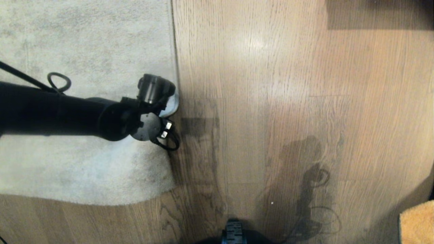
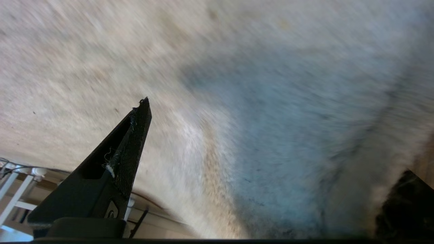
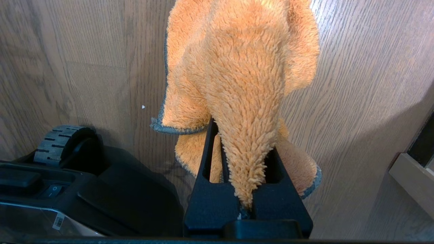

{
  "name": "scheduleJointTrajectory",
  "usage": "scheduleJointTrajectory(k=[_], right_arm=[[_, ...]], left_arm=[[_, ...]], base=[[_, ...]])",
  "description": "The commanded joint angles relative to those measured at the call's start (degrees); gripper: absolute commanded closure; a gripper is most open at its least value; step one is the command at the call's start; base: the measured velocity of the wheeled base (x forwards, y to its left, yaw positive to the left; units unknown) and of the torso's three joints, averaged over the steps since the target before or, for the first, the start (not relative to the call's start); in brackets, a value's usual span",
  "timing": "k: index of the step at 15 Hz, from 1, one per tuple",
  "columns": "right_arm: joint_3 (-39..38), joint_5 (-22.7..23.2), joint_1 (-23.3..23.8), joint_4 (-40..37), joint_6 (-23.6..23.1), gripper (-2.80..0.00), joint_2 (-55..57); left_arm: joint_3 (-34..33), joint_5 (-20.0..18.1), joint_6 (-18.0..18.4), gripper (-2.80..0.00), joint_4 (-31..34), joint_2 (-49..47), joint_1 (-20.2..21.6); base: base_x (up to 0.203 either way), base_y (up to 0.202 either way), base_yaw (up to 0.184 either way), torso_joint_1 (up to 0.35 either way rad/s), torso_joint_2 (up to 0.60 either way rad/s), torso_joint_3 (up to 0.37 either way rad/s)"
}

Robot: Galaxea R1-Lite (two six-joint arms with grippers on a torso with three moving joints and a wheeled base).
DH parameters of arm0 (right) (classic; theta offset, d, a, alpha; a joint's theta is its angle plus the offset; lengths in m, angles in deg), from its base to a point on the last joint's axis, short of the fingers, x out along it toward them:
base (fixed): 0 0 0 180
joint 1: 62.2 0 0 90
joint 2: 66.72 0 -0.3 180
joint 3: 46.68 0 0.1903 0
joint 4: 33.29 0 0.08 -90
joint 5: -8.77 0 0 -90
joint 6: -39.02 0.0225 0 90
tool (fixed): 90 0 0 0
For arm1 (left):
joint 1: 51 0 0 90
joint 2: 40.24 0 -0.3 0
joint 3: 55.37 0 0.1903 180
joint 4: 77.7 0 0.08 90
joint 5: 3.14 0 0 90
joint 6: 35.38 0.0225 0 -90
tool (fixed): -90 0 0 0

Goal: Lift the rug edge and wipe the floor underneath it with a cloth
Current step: Lift up the carpet

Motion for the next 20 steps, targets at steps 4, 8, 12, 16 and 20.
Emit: scheduleJointTrajectory(k=[4, 8, 12, 16, 20], right_arm=[[0.0, 0.04, -0.01, -0.04, -0.01, 0.0, 0.07], [0.0, 0.04, -0.01, -0.04, -0.01, 0.0, 0.07], [0.0, 0.04, -0.01, -0.04, -0.01, 0.0, 0.07], [0.0, 0.04, -0.01, -0.04, -0.01, 0.0, 0.07], [0.0, 0.04, -0.01, -0.04, -0.01, 0.0, 0.07]], left_arm=[[-10.52, 0.87, 0.38, -2.8, 0.36, 4.19, -1.72], [-17.16, 1.2, 0.41, -2.8, 0.21, 6.28, -2.05], [-23.22, 1.12, 0.25, -2.8, -0.7, 7.36, -2.3], [-26.7, 1.29, 0.5, -2.8, -7.29, 6.98, -2.31], [-28.44, 9.11, -0.05, -2.8, -7.7, 7.77, -3.19]], base=[[0.0, 0.0, 0.0, 0.0, 0.0, 0.0], [0.0, 0.0, 0.0, 0.0, 0.0, 0.0], [0.0, 0.0, 0.0, 0.0, 0.0, 0.0], [0.0, 0.0, 0.0, 0.0, 0.0, 0.0], [0.0, 0.0, 0.0, 0.0, 0.0, 0.0]])
